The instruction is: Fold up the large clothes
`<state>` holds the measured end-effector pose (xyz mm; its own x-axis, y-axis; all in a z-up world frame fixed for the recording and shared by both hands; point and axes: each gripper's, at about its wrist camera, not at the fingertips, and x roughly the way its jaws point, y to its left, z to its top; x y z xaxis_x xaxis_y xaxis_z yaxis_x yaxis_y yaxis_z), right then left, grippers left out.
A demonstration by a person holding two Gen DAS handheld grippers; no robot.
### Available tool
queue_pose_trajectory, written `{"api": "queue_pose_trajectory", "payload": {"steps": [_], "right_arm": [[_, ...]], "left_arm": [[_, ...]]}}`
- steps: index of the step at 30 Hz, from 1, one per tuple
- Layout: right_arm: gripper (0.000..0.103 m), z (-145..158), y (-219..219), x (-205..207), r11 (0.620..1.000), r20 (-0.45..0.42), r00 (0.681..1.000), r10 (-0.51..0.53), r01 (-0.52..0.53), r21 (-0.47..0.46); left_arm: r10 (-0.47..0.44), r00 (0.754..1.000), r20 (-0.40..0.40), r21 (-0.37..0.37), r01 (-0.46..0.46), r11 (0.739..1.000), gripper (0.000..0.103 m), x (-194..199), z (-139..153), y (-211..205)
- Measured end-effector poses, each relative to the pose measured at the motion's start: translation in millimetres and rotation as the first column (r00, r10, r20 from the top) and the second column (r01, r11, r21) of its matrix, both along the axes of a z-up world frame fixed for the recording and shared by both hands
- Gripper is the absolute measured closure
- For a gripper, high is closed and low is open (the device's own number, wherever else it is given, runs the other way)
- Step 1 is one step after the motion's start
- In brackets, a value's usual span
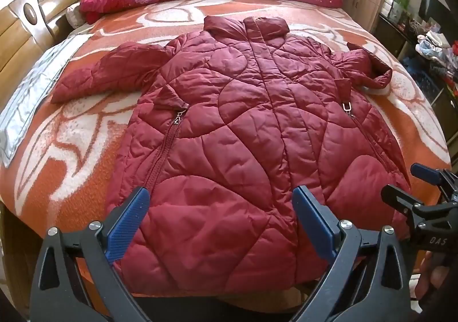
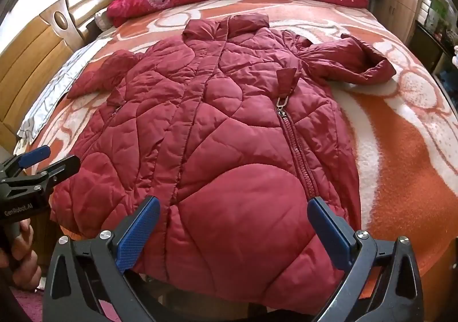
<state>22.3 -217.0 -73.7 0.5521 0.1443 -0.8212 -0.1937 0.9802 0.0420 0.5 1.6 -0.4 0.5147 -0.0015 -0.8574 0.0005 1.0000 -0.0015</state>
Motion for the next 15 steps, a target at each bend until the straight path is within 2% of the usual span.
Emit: {"api": "queue_pose_trajectory", "payload": {"steps": [15], "right_arm": [[0.000,2.5,3.6,0.0,1.000,0.004,1.000,0.001,-0.001,0.002]], "left_arm": [[0.001,1.000,-0.004,0.005,-0.001,1.000,0.003,0.3,-0.5,-1.5]]}}
